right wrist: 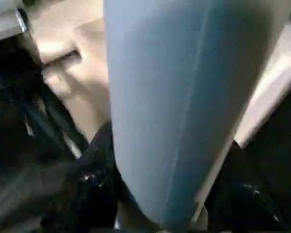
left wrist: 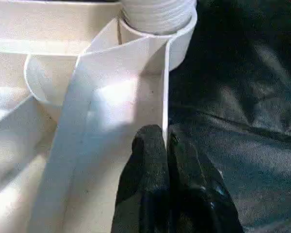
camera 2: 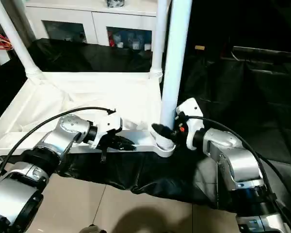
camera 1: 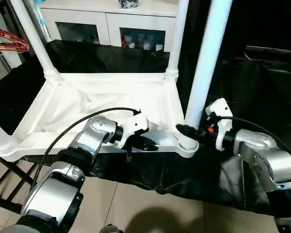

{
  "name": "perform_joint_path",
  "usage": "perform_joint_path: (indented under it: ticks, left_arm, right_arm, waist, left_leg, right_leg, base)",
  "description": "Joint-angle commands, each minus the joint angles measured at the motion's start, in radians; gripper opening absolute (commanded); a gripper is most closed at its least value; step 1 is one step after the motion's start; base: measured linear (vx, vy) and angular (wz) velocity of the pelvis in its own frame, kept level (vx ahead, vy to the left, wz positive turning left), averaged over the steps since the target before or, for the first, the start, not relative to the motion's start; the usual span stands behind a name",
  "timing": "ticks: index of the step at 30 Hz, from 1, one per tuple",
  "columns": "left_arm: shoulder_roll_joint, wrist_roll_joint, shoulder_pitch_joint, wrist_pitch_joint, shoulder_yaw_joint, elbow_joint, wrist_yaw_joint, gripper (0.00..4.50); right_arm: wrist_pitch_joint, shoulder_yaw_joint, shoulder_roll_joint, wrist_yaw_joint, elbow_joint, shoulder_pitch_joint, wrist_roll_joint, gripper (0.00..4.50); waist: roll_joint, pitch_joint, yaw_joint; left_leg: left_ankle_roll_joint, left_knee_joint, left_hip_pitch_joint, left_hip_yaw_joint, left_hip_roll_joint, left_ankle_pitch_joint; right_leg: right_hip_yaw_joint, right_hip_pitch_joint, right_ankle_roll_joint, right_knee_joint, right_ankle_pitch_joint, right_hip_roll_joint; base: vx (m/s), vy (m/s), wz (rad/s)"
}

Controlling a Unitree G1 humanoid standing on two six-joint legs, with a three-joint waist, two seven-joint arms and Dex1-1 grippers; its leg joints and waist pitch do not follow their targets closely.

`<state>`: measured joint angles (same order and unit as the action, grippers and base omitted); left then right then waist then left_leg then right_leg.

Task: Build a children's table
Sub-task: Insert table leg to table base

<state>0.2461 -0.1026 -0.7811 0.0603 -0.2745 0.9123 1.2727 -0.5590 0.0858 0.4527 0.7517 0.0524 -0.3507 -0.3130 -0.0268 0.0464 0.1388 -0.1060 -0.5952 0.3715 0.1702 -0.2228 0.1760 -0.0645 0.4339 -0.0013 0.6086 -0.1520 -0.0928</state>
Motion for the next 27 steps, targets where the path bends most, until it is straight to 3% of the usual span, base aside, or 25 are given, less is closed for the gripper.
perform_joint_path:
  ticks: [1,10,14,20,23,24,27]
  left_arm:
    - [0.014,0.008,0.000,-0.012,0.003,-0.007,-0.003,0.00]
    - [0.020,0.009,0.000,-0.013,0.006,-0.008,0.001,0.00]
    - [0.018,0.016,0.008,-0.015,0.007,-0.026,0.004,0.00]
    - [0.014,0.025,0.014,-0.010,0.021,-0.036,-0.018,0.00]
    - [0.013,0.030,0.016,-0.009,0.029,-0.039,-0.031,0.00]
    - [0.012,0.032,0.017,-0.010,0.031,-0.040,-0.035,0.00]
    - [0.012,0.036,0.018,-0.011,0.036,-0.042,-0.044,0.00]
  right_arm:
    - [-0.032,0.019,0.008,0.009,0.013,0.019,0.005,1.88]
    - [-0.031,0.021,0.004,0.008,0.016,0.021,0.009,1.88]
    - [0.020,-0.013,-0.054,-0.029,0.107,-0.002,0.004,1.88]
    - [0.042,-0.073,-0.090,-0.054,0.130,0.017,-0.036,1.88]
    - [0.054,-0.120,-0.116,-0.073,0.144,0.040,-0.066,1.88]
    - [0.063,-0.133,-0.123,-0.078,0.153,0.047,-0.071,1.88]
    - [0.100,-0.146,-0.136,-0.078,0.176,0.073,-0.067,1.88]
  waist:
    - [0.008,-0.066,0.001]
    - [0.009,-0.069,0.002]
    - [0.007,-0.068,-0.001]
    - [0.005,-0.065,-0.008]
    - [0.004,-0.066,-0.008]
    - [-0.002,-0.067,-0.007]
    - [-0.001,-0.066,-0.009]
  left_leg:
    - [0.017,0.073,-0.003,0.008,0.009,0.244]
    - [0.018,0.071,-0.003,0.007,0.009,0.234]
    - [0.013,0.073,-0.002,0.007,0.009,0.254]
    - [0.011,0.077,-0.006,0.006,0.009,0.287]
    - [0.011,0.077,-0.006,0.006,0.009,0.282]
    - [0.010,0.078,-0.004,0.003,0.007,0.282]
    - [0.010,0.078,-0.004,0.005,0.007,0.291]
  right_leg:
    - [0.029,-0.072,-0.165,-0.079,-0.286,-0.036]
    - [0.029,-0.072,-0.172,-0.076,-0.262,-0.036]
    - [0.028,-0.071,-0.173,-0.079,-0.286,-0.040]
    - [0.027,-0.068,-0.164,-0.087,-0.338,-0.038]
    - [0.027,-0.069,-0.165,-0.086,-0.326,-0.038]
    - [0.027,-0.070,-0.172,-0.083,-0.312,-0.039]
    - [0.027,-0.069,-0.180,-0.083,-0.296,-0.038]
  base:
    - [0.000,0.000,0.00]
    - [0.000,0.000,0.00]
    - [0.000,0.000,0.00]
    - [0.000,0.000,0.00]
    - [0.000,0.000,0.00]
    - [0.000,0.000,0.00]
    - [0.000,0.000,0.00]
